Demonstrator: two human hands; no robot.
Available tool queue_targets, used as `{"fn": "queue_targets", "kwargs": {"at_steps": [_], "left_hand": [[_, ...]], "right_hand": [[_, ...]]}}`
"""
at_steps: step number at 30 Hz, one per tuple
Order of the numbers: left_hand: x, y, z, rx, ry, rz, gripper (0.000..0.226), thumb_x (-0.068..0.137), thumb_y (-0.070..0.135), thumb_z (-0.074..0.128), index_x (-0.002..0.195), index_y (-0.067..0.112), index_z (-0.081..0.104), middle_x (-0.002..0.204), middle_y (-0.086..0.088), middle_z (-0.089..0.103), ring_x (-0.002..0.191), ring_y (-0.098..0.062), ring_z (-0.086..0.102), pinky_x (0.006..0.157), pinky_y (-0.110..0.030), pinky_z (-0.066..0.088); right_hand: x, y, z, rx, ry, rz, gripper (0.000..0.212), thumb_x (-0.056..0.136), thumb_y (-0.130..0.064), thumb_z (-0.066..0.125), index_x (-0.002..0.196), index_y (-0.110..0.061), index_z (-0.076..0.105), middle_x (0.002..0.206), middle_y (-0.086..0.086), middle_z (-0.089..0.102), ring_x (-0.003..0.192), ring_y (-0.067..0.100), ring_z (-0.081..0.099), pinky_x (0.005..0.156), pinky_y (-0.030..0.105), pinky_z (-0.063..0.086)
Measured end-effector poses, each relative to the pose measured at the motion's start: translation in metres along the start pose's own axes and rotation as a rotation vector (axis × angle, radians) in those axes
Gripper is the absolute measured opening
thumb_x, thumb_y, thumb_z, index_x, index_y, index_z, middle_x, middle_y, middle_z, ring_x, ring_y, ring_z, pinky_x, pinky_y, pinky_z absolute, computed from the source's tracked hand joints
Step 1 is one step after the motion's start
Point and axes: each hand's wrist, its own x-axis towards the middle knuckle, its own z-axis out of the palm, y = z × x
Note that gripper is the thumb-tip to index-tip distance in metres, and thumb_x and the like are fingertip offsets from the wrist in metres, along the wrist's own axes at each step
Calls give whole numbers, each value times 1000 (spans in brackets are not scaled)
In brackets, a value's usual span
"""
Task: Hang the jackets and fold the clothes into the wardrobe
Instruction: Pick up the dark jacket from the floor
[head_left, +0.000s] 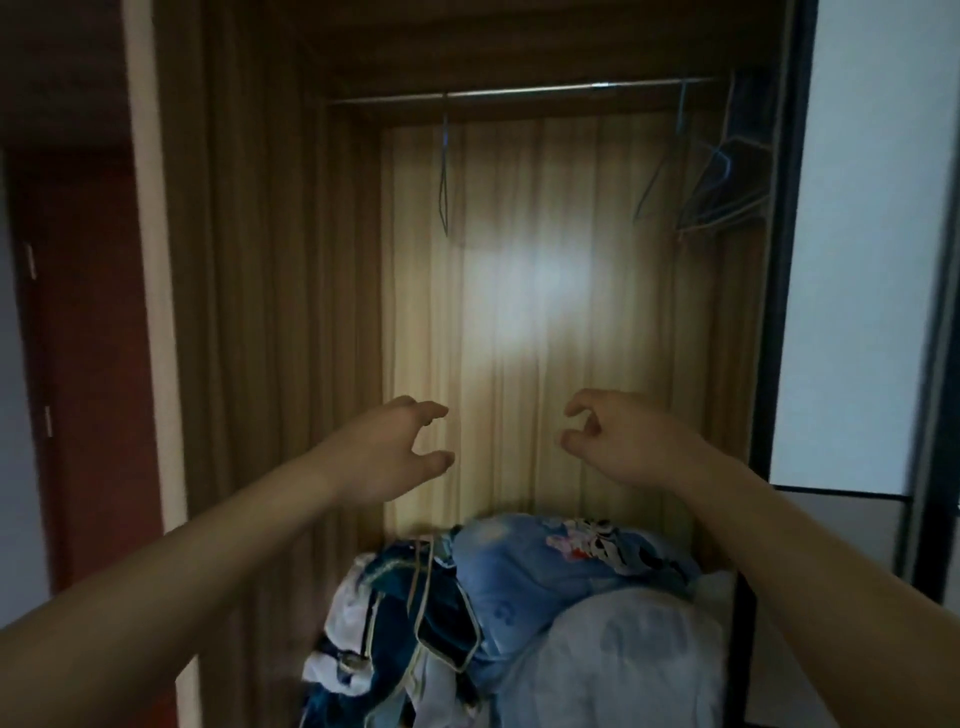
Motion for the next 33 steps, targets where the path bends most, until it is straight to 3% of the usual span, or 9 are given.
{"fn": "queue_targets", "kwargs": {"at_steps": [7, 14, 20, 24, 28, 33], "left_hand": [[-55, -54, -53, 25, 41, -61, 70, 98, 48, 58, 157, 21, 32, 155, -3, 41, 141, -18, 42, 115, -33, 38], [-157, -120, -103, 111, 124, -203, 65, 97, 47, 59, 154, 21, 40, 151, -2, 47, 133, -18, 51, 106, -26, 42], [-284, -187, -153, 196, 143, -468, 62, 97, 48, 59, 152, 25, 41, 149, 1, 49, 133, -16, 50, 106, -26, 39], [-378, -223, -185, 249, 162, -691, 59, 96, 49, 59, 149, 28, 43, 142, 6, 54, 125, -14, 55, 105, -31, 45], [-476, -247, -215, 336, 180, -928, 58, 96, 49, 59, 149, 28, 44, 139, 7, 54, 122, -14, 57, 103, -30, 45], [-605, -253, -245, 425, 232, -1242, 57, 96, 50, 59, 147, 28, 46, 139, 6, 55, 122, -15, 57, 104, -33, 46]], "right_hand": [[13, -95, 15, 78, 3, -130, 47, 95, -55, 58, 134, -29, 58, 100, -4, 70, 90, 12, 65, 89, 36, 55], [8, -225, 57, 132, -87, -295, 46, 95, -57, 57, 132, -29, 59, 104, -10, 66, 94, 10, 63, 91, 38, 55], [-9, -367, 112, 204, -176, -484, 35, 94, -56, 60, 119, -32, 64, 105, -12, 70, 96, 12, 68, 87, 35, 56], [-29, -462, 155, 251, -257, -616, 42, 90, -59, 61, 124, -34, 63, 107, -11, 70, 96, 15, 68, 83, 33, 55], [-58, -560, 195, 301, -350, -792, 47, 89, -60, 60, 127, -33, 62, 94, -11, 71, 92, 11, 66, 86, 35, 55], [-114, -685, 230, 356, -499, -1029, 48, 91, -63, 55, 131, -38, 57, 113, -13, 65, 103, 12, 62, 92, 37, 53]]}}
